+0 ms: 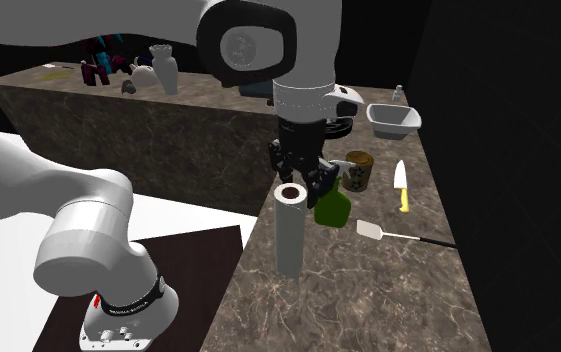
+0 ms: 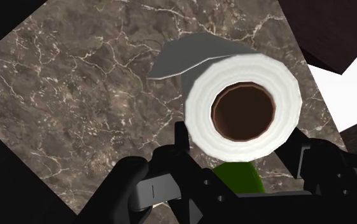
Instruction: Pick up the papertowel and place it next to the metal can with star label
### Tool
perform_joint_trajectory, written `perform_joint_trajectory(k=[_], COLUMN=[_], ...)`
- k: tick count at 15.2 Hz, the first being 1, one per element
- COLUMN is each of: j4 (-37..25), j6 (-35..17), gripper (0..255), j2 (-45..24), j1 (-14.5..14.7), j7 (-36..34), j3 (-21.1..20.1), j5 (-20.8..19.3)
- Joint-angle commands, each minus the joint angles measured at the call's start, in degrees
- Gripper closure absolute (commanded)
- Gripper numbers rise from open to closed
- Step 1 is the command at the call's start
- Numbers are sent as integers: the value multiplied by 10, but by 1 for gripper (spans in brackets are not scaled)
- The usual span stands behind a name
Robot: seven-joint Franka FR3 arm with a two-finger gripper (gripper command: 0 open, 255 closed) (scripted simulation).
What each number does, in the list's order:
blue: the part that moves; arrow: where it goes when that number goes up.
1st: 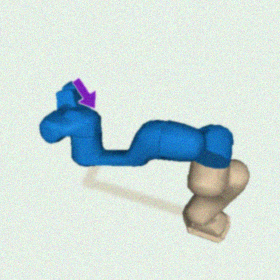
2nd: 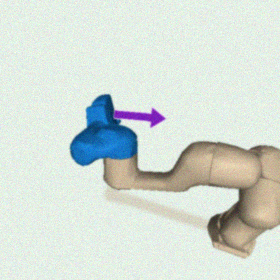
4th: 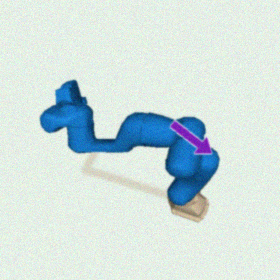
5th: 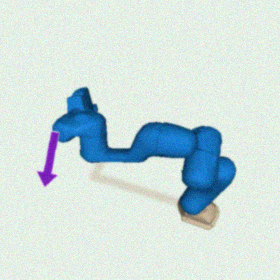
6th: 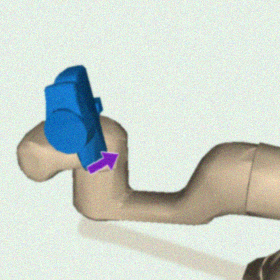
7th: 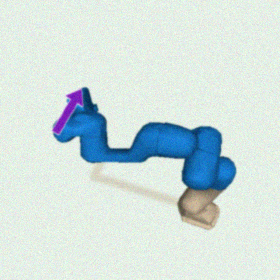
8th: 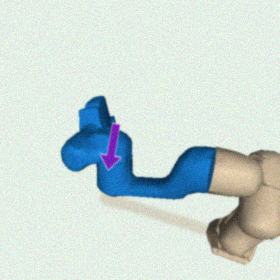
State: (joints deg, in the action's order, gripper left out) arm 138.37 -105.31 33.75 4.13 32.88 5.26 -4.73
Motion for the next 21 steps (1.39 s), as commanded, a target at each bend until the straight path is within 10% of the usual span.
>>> perform_joint_trajectory(k=[1, 21], j4=[-16, -187], j6=[18, 168], gripper=[255, 255], j2=[2, -20], j1=[0, 3], j7=[0, 6], j3=[-1, -7], j5=[1, 7])
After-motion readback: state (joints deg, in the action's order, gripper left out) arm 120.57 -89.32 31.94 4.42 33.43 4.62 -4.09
